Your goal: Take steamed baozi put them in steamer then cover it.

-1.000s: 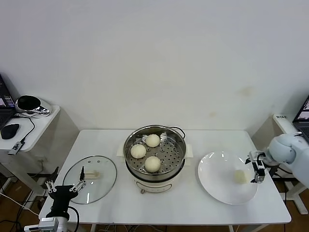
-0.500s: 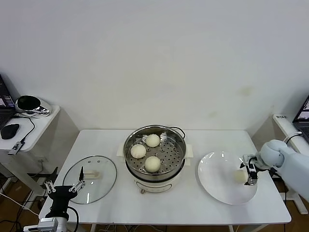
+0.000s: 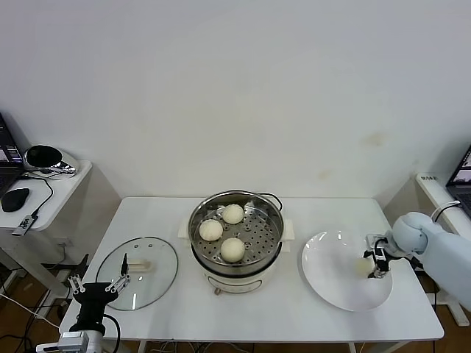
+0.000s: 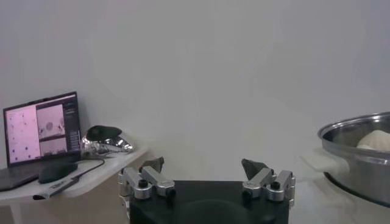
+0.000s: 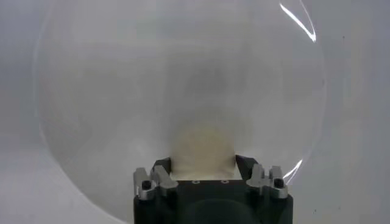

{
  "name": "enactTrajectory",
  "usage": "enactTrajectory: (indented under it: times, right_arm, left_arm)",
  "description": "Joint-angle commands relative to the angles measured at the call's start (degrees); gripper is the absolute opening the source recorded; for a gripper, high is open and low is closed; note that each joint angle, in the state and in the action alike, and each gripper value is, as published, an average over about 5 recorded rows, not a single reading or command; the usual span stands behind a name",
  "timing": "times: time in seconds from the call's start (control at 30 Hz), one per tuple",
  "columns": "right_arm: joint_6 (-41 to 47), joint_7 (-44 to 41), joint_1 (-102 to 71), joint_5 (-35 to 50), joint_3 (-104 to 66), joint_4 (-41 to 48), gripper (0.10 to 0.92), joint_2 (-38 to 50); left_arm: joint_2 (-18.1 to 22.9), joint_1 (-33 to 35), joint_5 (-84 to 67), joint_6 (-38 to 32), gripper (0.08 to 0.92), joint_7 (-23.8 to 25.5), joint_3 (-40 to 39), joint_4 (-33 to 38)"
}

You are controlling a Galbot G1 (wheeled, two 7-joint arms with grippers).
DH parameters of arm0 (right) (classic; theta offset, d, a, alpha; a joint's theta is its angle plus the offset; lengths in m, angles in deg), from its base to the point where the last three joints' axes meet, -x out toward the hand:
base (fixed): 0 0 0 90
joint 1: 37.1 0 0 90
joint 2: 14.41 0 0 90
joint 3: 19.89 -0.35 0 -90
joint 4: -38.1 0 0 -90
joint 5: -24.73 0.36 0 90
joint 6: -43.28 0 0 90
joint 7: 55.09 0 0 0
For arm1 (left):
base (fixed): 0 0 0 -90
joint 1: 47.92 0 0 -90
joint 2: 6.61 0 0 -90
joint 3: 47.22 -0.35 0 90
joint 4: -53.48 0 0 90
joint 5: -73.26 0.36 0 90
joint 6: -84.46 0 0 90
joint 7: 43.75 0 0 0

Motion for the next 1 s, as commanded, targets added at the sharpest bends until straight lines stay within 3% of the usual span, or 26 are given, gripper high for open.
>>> enactTrajectory:
  times: [0.03,0.33,0.63,0.83,1.0]
  right_arm:
    - [0.97,-1.16,4.2,2.42,3.51,-2.62,0.565,2.31]
    - [7.28,-1.99,33.05,18.77,25.02,-15.22,0.568,6.28]
    - [16.4,3.37,63.54,38.99,48.74,-22.64,0.582,-5.64]
    - [23.46,10.65,64.18,50.68,51.54,-23.43,0.585,-15.74]
    - [26.5,15.02,57.98,53.28,49.53,-21.12,0.585,-21.58]
  left_arm:
    - [-0.13,-0.04,0.0,0.02,0.823,0.04,-0.03,-0.02]
    - [-0.31,-0.79,0.08,0.23,0.823,0.09,-0.89,-0.44]
    - [-0.74,-1.33,0.11,0.54,0.823,-0.05,-2.05,-0.88]
    - [-0.85,-1.57,0.01,0.48,0.823,-0.08,-2.17,-1.34]
    - [-0.76,-1.56,-0.14,0.39,0.823,-0.09,-1.81,-1.38]
